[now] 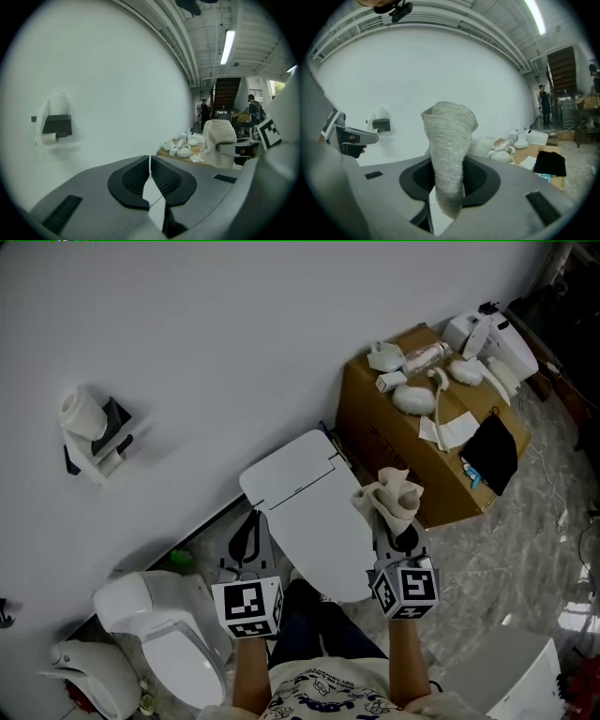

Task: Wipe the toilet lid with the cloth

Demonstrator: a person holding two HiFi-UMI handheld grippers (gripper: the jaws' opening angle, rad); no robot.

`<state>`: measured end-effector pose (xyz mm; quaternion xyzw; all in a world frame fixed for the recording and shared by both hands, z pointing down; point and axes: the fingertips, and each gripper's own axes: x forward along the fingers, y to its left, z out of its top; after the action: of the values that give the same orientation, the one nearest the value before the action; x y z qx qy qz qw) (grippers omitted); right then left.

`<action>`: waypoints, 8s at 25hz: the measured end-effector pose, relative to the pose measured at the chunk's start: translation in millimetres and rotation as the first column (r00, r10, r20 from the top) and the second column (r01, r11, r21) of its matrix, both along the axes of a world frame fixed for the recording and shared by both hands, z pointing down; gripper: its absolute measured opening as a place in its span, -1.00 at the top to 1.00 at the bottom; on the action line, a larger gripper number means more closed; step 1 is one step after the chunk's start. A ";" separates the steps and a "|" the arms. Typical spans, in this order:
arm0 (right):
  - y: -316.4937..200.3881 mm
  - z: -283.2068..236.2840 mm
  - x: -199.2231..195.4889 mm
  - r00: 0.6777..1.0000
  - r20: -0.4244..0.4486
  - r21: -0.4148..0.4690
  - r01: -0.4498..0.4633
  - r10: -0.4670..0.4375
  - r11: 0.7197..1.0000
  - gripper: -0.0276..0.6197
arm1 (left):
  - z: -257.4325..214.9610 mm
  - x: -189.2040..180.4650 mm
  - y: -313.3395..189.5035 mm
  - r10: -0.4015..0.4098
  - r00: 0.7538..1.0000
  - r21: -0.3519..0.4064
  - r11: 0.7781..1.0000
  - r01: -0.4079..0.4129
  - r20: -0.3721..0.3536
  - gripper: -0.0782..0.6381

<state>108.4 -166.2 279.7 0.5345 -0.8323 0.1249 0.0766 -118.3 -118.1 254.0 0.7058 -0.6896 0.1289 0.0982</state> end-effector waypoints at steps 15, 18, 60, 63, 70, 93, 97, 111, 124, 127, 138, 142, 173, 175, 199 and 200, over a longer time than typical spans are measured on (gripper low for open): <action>-70.8 118.3 -52.1 0.992 -0.122 -0.180 -0.065 0.044 0.982 0.57 | 112.1 -43.5 -93.0 0.115 0.989 -0.172 0.977 -0.129 -0.087 0.74; -82.9 144.4 -60.5 0.990 -0.136 -0.212 -0.076 0.048 0.974 0.57 | 136.4 -46.3 -107.8 0.134 0.986 -0.202 0.967 -0.153 -0.103 0.74; -209.8 472.5 -101.8 0.865 -0.433 -0.521 -0.011 -0.254 0.854 0.57 | 343.5 -50.1 -138.0 0.219 0.959 -0.440 0.854 -0.277 -0.177 0.74; -213.0 488.0 -104.8 0.836 -0.457 -0.546 0.006 -0.304 0.838 0.57 | 347.7 -51.6 -141.1 0.222 0.959 -0.443 0.852 -0.278 -0.175 0.74; -206.3 528.8 -92.1 0.766 -0.509 -0.633 -0.025 -0.392 0.773 0.57 | 354.9 -47.9 -142.7 0.234 0.957 -0.456 0.842 -0.289 -0.174 0.74; -168.4 539.8 -30.2 0.848 -0.407 -0.712 -0.062 -0.340 0.699 0.55 | 345.0 -16.4 -142.0 0.230 0.958 -0.442 0.851 -0.282 -0.169 0.74; -145.2 541.2 -0.6 0.861 -0.409 -0.726 -0.107 -0.301 0.680 0.55 | 340.4 -3.9 -140.0 0.248 0.953 -0.432 0.851 -0.299 -0.173 0.74; -32.5 544.6 90.3 0.900 -0.420 -0.757 -0.278 -0.115 0.591 0.55 | 329.1 35.2 -105.9 0.295 0.936 -0.415 0.840 -0.349 -0.189 0.74; 77.3 544.4 143.8 0.895 -0.436 -0.789 -0.429 0.090 0.440 0.55 | 314.5 56.6 -80.5 0.331 0.924 -0.385 0.840 -0.382 -0.194 0.74; 95.7 544.9 149.5 0.887 -0.438 -0.791 -0.457 0.147 0.406 0.55 | 311.9 59.8 -77.8 0.336 0.922 -0.380 0.841 -0.386 -0.194 0.74; 151.0 543.0 153.5 0.785 -0.491 -0.768 -0.594 0.377 0.238 0.55 | 308.9 59.8 -72.4 0.330 0.922 -0.372 0.845 -0.383 -0.201 0.74; 171.4 542.7 146.0 0.695 -0.512 -0.765 -0.637 0.505 0.101 0.55 | 308.8 60.8 -71.2 0.324 0.923 -0.369 0.848 -0.381 -0.209 0.74; 55.1 541.7 -25.0 0.664 -0.387 -0.852 -0.524 0.641 0.028 0.57 | 319.3 -4.4 -86.2 0.221 0.949 -0.386 0.874 -0.295 -0.225 0.74; 40.9 542.0 -38.5 0.689 -0.366 -0.860 -0.508 0.625 0.056 0.57 | 320.3 -11.9 -87.7 0.210 0.952 -0.388 0.877 -0.284 -0.223 0.74; -77.3 539.9 -185.4 0.944 -0.179 -0.873 -0.282 0.276 0.398 0.56 | 334.6 -82.7 -94.3 0.091 0.974 -0.415 0.894 -0.172 -0.207 0.74; -78.8 539.8 -191.0 0.952 -0.174 -0.872 -0.268 0.251 0.410 0.56 | 335.0 -85.5 -93.9 0.086 0.975 -0.417 0.893 -0.167 -0.205 0.74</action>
<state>-82.6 -245.0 819.5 0.5385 -0.5506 0.5458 0.3301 -203.9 -212.0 589.0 0.7187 -0.5845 0.2200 0.3056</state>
